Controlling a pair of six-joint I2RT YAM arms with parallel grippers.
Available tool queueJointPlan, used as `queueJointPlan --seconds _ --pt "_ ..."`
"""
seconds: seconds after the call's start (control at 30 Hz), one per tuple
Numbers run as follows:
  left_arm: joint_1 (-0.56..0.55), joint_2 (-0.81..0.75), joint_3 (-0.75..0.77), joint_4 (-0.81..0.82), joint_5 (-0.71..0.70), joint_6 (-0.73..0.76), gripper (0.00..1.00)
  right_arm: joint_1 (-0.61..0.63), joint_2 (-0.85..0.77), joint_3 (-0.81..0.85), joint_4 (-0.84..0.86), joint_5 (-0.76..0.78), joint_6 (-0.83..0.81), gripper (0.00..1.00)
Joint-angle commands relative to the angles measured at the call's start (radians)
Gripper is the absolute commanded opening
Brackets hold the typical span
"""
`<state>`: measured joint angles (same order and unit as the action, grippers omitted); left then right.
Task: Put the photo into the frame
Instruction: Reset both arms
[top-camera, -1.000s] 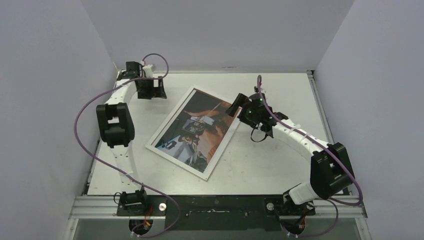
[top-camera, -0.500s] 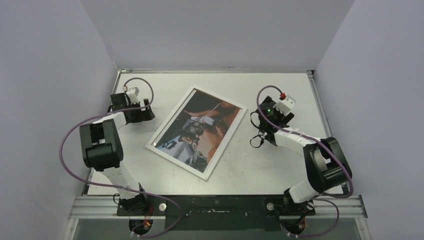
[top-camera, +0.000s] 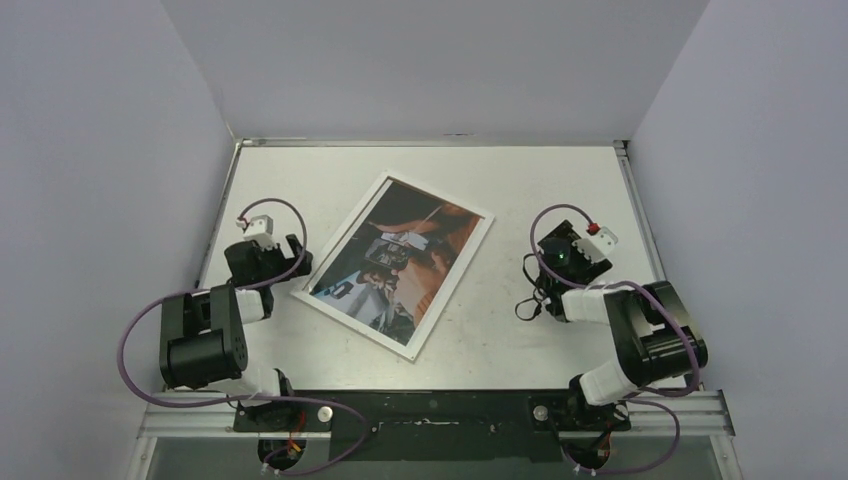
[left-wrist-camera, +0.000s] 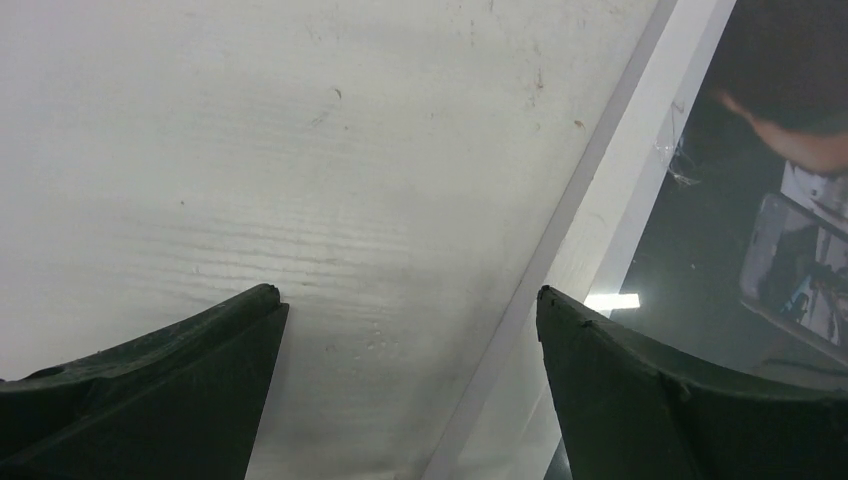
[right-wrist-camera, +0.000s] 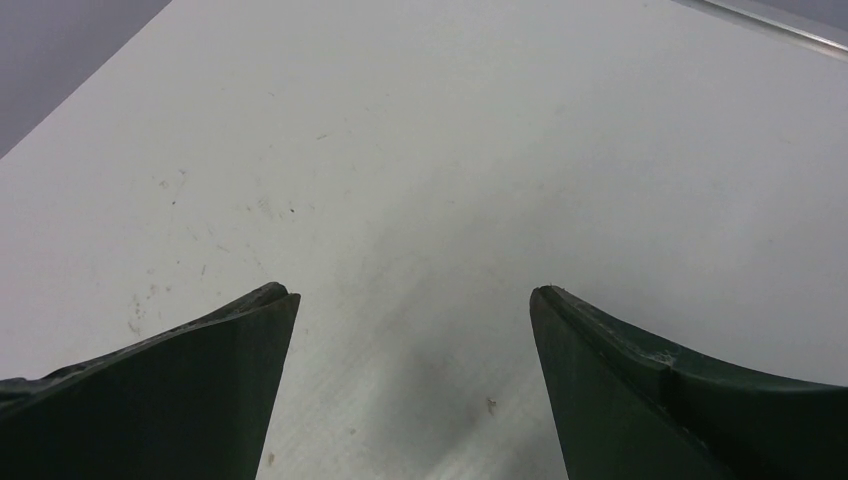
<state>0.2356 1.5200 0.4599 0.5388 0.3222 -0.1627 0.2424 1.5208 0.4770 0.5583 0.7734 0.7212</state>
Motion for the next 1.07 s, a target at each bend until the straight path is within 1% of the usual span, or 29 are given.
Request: queueJointPlan --seconds 0.0,0.03,0.07,0.1,0.13,0.17,0.2,0.23,0.27,0.3,0.33,0.37,0.4,0.43,0.47,0.5,0.57,1.03 --pt "-0.035 -0.076 -0.086 0.359 -0.036 -0.026 0.96 -0.034 -0.078 -0.148 0.331 -0.021 -0.444 0.92" --pt "-0.054 -0.086 -0.118 0.394 -0.058 -0.005 0.96 -0.047 -0.084 -0.182 0.380 -0.044 -0.517 0.90" --pt "-0.094 -0.094 -0.158 0.480 -0.081 0.026 0.96 -0.061 -0.087 -0.212 0.431 -0.072 -0.526 0.90" --pt "-0.146 -0.101 -0.206 0.533 -0.133 0.061 0.96 -0.076 -0.091 -0.232 0.473 -0.094 -0.529 0.90" --pt "-0.203 -0.073 -0.265 0.610 -0.197 0.109 0.96 -0.088 -0.091 -0.252 0.509 -0.132 -0.529 0.90" --pt "-0.225 -0.024 -0.325 0.838 -0.228 0.131 0.96 -0.102 -0.077 -0.269 0.561 -0.168 -0.537 0.90" --pt "-0.227 -0.041 -0.316 0.778 -0.244 0.135 0.96 -0.107 -0.056 -0.288 0.617 -0.194 -0.548 0.90" --pt "-0.228 -0.079 -0.267 0.630 -0.297 0.115 0.96 -0.109 -0.032 -0.305 0.677 -0.237 -0.569 0.89" --pt "-0.227 -0.059 -0.234 0.610 -0.347 0.086 0.96 -0.109 0.003 -0.313 0.744 -0.291 -0.607 0.90" --pt "-0.208 -0.034 -0.209 0.596 -0.336 0.065 0.96 -0.107 0.024 -0.296 0.729 -0.357 -0.634 0.89" --pt "-0.216 -0.051 -0.202 0.551 -0.352 0.068 0.96 -0.105 0.081 -0.282 0.781 -0.411 -0.668 0.90" --pt "-0.226 -0.063 -0.203 0.537 -0.365 0.078 0.96 -0.079 0.124 -0.264 0.771 -0.352 -0.693 0.90" --pt "-0.228 -0.052 -0.206 0.567 -0.362 0.087 0.96 -0.089 0.092 -0.227 0.644 -0.360 -0.646 0.90" --pt "-0.228 -0.044 -0.205 0.576 -0.356 0.089 0.96 -0.130 0.103 -0.229 0.689 -0.412 -0.637 0.90" --pt "-0.228 -0.054 -0.199 0.548 -0.356 0.086 0.96 -0.136 0.102 -0.231 0.671 -0.414 -0.631 0.90" --pt "-0.228 -0.060 -0.200 0.541 -0.357 0.085 0.96 -0.138 0.088 -0.231 0.654 -0.417 -0.620 0.90" --pt "-0.228 -0.048 -0.203 0.569 -0.360 0.090 0.96 -0.135 0.096 -0.239 0.686 -0.413 -0.634 0.90" --pt "-0.228 -0.049 -0.199 0.556 -0.365 0.092 0.96 -0.134 0.091 -0.239 0.681 -0.408 -0.635 0.90"
